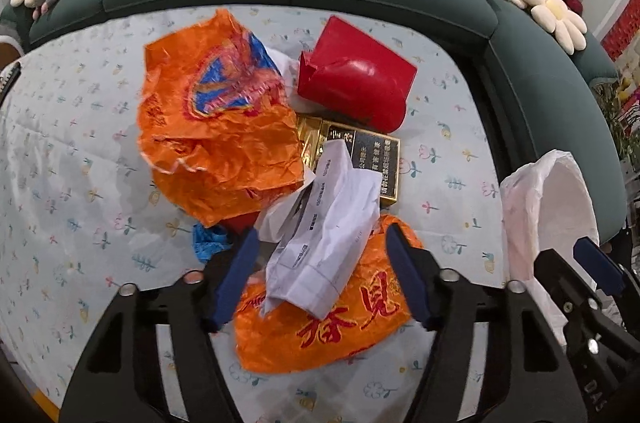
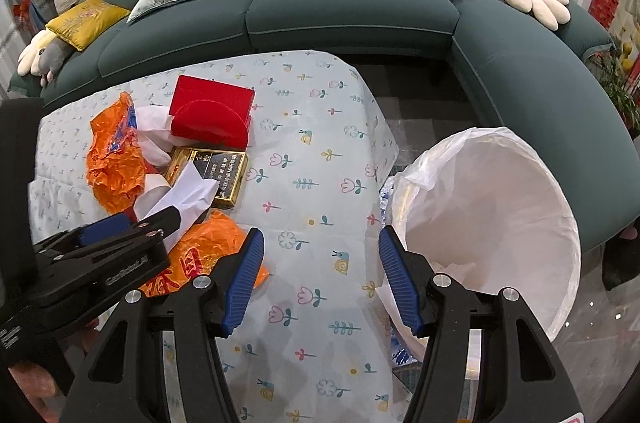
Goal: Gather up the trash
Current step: 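Grasp the white paper with the left gripper while the right gripper approaches the orange bag, then grasp the orange bag with red characters using the right gripper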
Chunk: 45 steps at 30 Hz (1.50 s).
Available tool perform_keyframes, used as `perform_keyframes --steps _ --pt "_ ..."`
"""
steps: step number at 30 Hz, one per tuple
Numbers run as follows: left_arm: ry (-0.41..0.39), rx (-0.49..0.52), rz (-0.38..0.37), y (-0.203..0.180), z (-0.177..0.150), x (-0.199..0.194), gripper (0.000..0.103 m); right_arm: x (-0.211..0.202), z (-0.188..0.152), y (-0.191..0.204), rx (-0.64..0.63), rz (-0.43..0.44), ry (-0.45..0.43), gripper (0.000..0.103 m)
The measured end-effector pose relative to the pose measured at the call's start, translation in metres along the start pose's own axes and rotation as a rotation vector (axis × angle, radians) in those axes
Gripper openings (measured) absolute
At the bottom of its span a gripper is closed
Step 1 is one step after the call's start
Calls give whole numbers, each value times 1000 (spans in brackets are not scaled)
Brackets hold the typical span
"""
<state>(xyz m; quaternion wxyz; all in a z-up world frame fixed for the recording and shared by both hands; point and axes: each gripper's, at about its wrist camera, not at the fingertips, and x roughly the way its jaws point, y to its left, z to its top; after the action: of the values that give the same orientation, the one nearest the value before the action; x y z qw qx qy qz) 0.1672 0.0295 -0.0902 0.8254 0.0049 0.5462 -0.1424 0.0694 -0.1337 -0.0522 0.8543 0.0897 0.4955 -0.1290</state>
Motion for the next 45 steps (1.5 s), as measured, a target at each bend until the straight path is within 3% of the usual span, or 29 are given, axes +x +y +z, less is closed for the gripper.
perform_keyframes --steps 5,7,13,22,35,45 --pt "35 -22 -32 3 0 13 42 8 -2 2 -1 4 16 58" --pt "42 -24 -57 4 -2 15 29 9 -3 4 -1 6 21 58" --pt "19 -13 -73 6 -7 3 19 7 -5 9 -5 13 24 58" --pt "-62 -55 -79 27 -17 -47 18 -8 -12 17 2 52 22 58" --pt "-167 -154 -95 87 -32 -120 18 -21 -32 51 -52 91 39 58" --pt "-141 -212 -35 121 -43 -112 18 -3 -41 80 -43 135 90 58"
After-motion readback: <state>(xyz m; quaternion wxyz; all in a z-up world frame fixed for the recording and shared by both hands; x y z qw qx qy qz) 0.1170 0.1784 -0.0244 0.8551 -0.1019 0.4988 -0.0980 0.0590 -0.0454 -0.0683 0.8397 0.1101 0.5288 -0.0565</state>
